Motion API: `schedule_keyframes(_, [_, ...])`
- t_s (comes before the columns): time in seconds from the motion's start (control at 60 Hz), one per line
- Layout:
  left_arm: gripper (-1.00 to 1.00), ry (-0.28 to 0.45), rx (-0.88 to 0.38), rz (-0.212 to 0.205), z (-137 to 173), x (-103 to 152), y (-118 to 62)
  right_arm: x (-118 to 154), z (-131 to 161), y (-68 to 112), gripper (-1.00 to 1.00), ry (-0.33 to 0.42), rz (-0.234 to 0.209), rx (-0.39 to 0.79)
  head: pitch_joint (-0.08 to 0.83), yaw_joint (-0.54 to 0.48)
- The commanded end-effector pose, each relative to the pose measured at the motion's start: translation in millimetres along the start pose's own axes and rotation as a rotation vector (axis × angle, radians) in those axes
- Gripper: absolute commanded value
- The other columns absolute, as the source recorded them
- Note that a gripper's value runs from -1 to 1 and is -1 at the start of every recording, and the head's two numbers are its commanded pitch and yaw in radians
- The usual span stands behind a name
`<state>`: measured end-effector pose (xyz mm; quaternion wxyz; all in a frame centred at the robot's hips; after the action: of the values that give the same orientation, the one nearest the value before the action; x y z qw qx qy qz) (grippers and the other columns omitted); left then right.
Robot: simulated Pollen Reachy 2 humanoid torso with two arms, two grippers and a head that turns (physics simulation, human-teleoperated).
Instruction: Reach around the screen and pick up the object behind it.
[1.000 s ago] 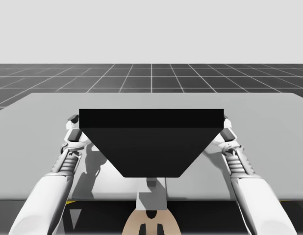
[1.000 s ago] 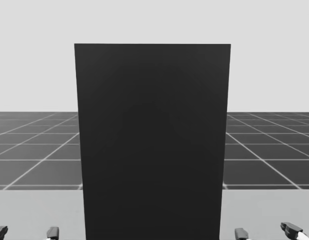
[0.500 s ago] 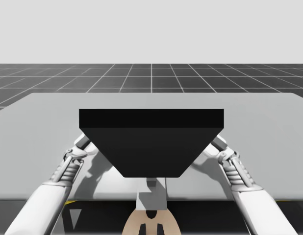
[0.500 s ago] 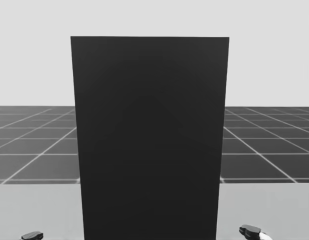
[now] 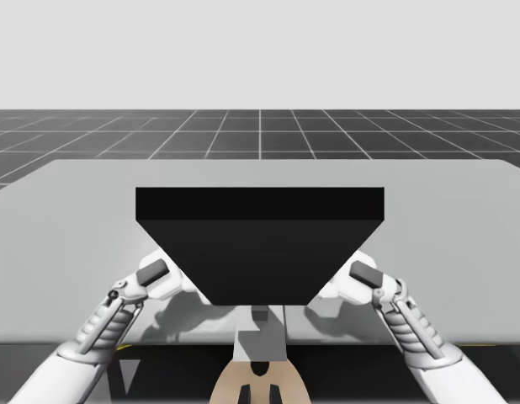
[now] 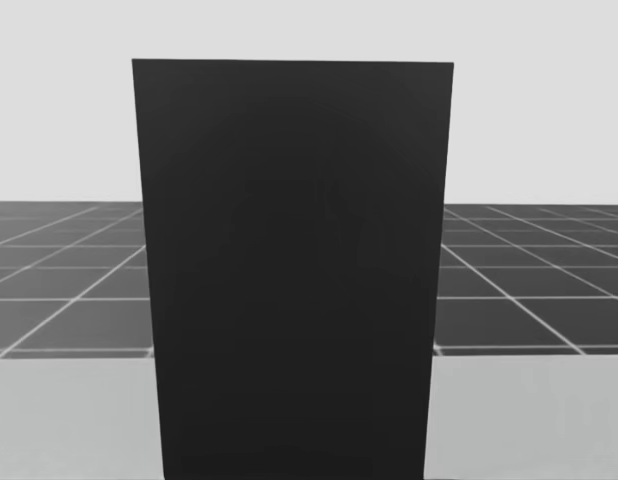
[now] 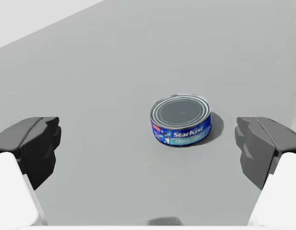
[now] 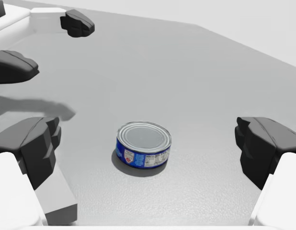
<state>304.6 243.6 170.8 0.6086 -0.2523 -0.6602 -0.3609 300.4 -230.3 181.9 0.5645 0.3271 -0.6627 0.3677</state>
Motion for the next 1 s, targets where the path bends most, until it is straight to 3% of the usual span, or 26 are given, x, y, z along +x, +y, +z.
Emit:
schedule_keyframes(0.017, [-1.00, 0.019, -0.064, -0.007, -1.3, -1.2, -8.3, -5.3, 1.2, 6.1, -1.00, 0.050, -0.035, 0.048, 0.060, -0.03])
schedule_keyframes(0.217, [-1.00, 0.053, -0.082, 0.017, -11.4, -9.4, -3.0, -11.3, 0.0, 9.7, -1.00, 0.072, -0.058, 0.071, 0.061, -0.04])
schedule_keyframes(0.4, [-1.00, 0.093, -0.097, 0.005, -26.4, -10.5, 3.5, -17.7, -2.0, 12.5, -1.00, 0.098, -0.078, 0.063, 0.071, -0.04])
schedule_keyframes(0.767, [-1.00, 0.122, -0.115, 0.052, -58.7, -19.2, 18.0, -28.6, -5.7, 11.8, -1.00, 0.120, -0.064, 0.059, 0.091, -0.03])
schedule_keyframes(1.0, [-1.00, 0.166, -0.130, 0.064, -89.0, -33.4, 17.9, -27.4, -5.7, 13.0, -1.00, 0.115, -0.061, 0.061, 0.103, -0.03])
